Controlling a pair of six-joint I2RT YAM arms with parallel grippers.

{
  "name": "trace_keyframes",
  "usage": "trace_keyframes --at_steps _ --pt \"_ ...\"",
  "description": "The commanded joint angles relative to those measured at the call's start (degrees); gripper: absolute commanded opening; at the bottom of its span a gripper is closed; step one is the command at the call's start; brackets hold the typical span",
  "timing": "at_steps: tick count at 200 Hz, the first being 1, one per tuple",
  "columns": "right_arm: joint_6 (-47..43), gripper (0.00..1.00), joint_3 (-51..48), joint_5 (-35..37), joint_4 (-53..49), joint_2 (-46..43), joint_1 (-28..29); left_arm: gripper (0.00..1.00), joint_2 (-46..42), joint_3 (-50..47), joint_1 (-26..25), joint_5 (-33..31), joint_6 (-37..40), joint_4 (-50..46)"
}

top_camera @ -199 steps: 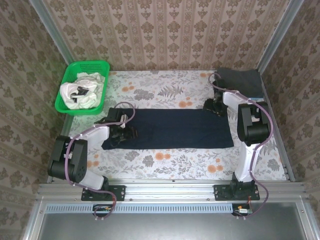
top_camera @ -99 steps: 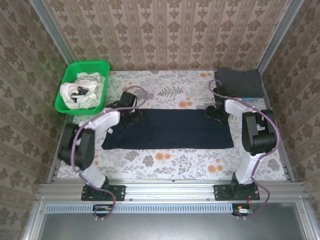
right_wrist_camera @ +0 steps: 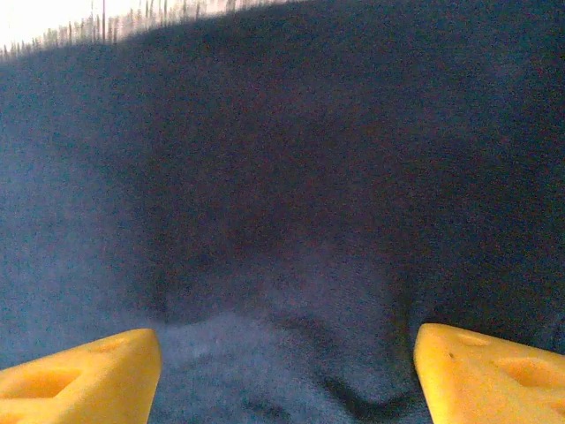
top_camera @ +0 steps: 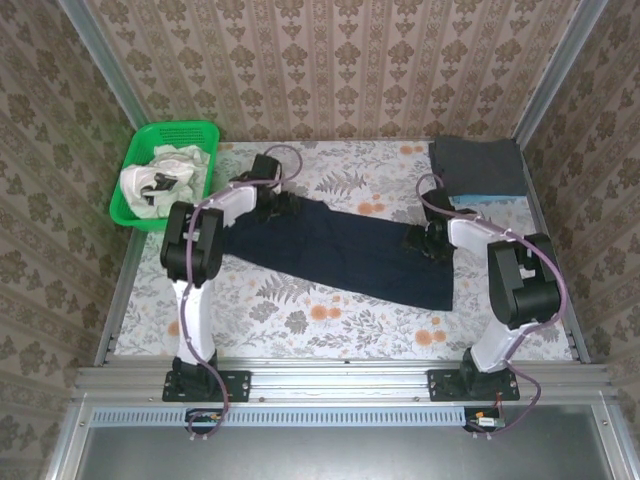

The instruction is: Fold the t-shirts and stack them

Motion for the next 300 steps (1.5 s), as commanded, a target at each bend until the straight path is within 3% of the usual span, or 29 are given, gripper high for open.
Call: trace_keyframes --at_steps 1,22,45,60,75,99,122,165,207,227,249,273,300 --pt "4.4 0.79 -4.2 -0.4 -6.4 -3.2 6.9 0.57 9.9 14.2 -1.4 6.9 7.2 -13.8" --pt "5.1 0.79 -3.7 1.7 -11.7 -6.9 10.5 0.59 12.7 25.2 -1.4 7.4 7.7 -16.9" --pt "4.0 0.8 -1.7 8.7 -14.6 -12.4 11.1 0.63 9.0 27.0 -1.3 6.0 7.3 -16.2" --pt "2.0 0.81 0.9 15.4 -16.2 -11.4 11.0 0.66 3.1 21.4 -1.3 2.5 6.0 -13.5" --pt "0.4 0.81 4.5 20.5 -17.1 -7.5 10.8 0.68 -3.9 9.4 -1.4 0.8 4.6 -6.6" --pt "-2.5 0.77 5.9 14.9 -12.9 -0.9 10.7 0.73 -13.0 -8.9 -1.5 0.6 0.2 4.7" --pt "-1.1 0.72 5.2 13.2 -11.9 3.5 10.7 0.73 -11.5 -13.6 -1.9 1.7 -2.1 7.9" --pt "4.6 0.72 -1.0 8.6 -9.1 0.1 15.9 0.71 1.8 -0.2 -1.7 5.2 -3.1 2.1" --pt "15.1 0.74 -5.4 7.3 -6.6 -2.4 26.7 0.69 14.3 17.6 -1.6 10.3 -3.1 -4.9" --pt "18.1 0.75 -4.8 4.6 -2.6 -1.3 32.1 0.7 18.7 25.8 -2.1 13.4 -3.0 -5.4" --pt "17.7 0.75 -1.2 3.4 -2.9 0.4 34.3 0.7 24.0 37.7 -3.1 17.5 -2.3 -7.7" --pt "15.3 0.75 1.5 3.2 -5.9 -2.0 34.6 0.72 25.1 44.8 -3.8 20.7 -1.1 -7.0" --pt "12.1 0.76 2.2 9.0 -9.5 -5.3 33.7 0.79 19.1 42.7 -3.9 19.3 2.0 -8.1"
